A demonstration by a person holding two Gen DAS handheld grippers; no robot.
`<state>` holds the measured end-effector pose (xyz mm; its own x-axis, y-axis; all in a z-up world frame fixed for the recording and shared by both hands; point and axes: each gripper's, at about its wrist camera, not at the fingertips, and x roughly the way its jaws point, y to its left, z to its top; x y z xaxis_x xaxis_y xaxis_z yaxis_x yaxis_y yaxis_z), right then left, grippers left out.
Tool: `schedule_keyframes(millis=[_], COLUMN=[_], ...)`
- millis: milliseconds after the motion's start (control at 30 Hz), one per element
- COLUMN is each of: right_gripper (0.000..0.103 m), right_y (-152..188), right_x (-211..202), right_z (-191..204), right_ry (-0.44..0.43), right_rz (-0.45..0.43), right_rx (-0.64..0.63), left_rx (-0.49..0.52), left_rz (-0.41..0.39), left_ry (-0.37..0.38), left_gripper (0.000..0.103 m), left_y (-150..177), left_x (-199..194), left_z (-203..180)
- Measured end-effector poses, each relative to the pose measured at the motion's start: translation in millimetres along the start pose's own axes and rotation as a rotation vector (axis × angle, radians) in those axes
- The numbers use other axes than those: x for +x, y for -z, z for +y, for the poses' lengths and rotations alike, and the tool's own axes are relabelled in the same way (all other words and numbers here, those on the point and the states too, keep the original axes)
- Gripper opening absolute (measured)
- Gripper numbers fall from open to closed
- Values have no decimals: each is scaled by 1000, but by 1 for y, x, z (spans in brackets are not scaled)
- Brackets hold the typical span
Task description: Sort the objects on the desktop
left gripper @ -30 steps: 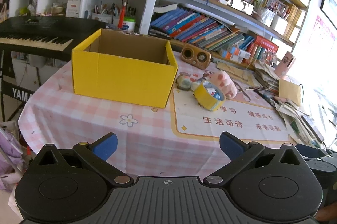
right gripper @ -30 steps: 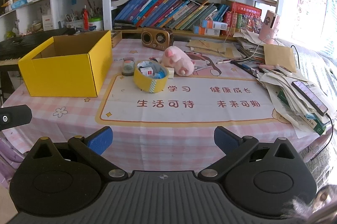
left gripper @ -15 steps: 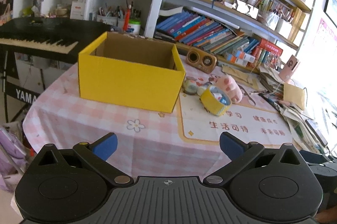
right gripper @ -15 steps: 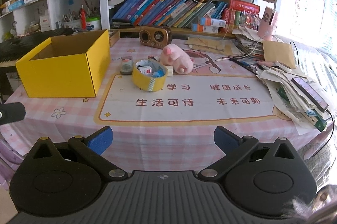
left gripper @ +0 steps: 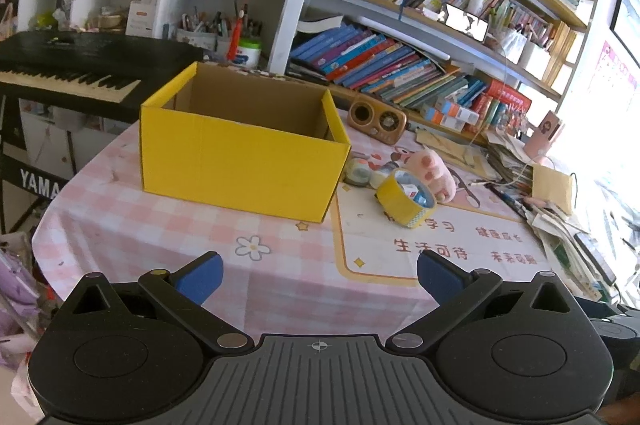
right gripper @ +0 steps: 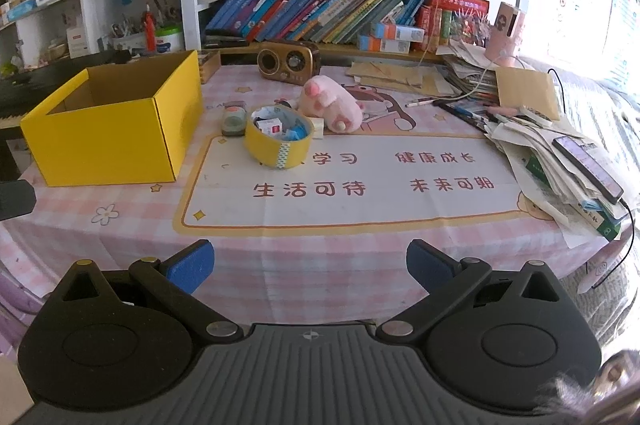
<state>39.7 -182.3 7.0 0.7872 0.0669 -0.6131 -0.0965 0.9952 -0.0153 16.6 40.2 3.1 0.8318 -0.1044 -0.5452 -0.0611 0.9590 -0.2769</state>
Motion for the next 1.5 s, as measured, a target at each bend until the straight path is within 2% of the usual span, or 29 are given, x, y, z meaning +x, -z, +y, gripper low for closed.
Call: schedule_keyframes(millis=[333, 833, 1067, 1500], right_gripper=[103, 103, 103, 103], right_y=[-6, -24, -39, -72], right_x=[10, 38, 58, 101], right_z=[-4, -34, -53, -98], right_ry=[-45, -18, -5, -39], right_rz=[-3, 1, 17, 28], right_rx=[-6, 16, 10, -10], left_rx=[20, 44, 42, 43], left_rz=[4, 22, 52, 83], left_ry=[15, 28, 29, 6], left_gripper=[103, 103, 103, 103], left_y=[-4, -13, -17, -23], left_x=[15, 50, 74, 120], left_z=[-10, -39, -58, -102])
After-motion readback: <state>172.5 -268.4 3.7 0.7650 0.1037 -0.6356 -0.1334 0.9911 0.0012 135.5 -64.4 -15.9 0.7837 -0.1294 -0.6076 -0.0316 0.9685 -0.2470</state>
